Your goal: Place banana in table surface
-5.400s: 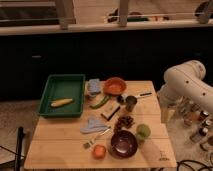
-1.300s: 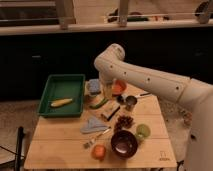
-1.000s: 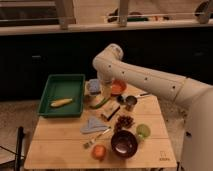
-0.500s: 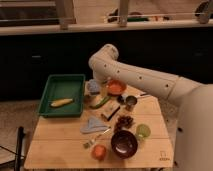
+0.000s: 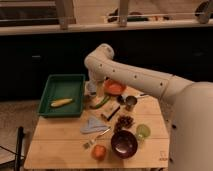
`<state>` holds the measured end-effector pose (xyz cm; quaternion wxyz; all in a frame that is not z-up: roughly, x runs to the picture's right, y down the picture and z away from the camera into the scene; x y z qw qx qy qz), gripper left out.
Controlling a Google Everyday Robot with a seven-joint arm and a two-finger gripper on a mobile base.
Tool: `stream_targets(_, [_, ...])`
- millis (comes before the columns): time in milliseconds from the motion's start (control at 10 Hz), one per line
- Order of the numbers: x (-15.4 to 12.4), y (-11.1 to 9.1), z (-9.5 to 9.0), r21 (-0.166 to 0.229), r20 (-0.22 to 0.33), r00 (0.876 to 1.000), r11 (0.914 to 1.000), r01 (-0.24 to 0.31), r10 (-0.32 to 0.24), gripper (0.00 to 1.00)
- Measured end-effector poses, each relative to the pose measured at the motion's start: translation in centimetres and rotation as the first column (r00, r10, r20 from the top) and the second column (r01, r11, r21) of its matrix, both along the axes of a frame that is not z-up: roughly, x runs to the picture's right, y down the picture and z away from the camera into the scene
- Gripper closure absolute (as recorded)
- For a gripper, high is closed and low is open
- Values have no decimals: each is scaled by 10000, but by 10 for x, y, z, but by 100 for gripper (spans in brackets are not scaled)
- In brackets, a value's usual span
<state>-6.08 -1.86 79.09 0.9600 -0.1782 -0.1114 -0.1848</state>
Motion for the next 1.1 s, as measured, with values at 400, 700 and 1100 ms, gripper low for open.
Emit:
stream_targets(400, [-37,0,-13,217,580,9976,9991,368,-380,20])
stream_targets(700, [-62,0,-17,308,1010,9939,9986,424,-453,20])
stream_targets(1100, [-98,5,-13,280,1470,9864,9972,697,-730,20])
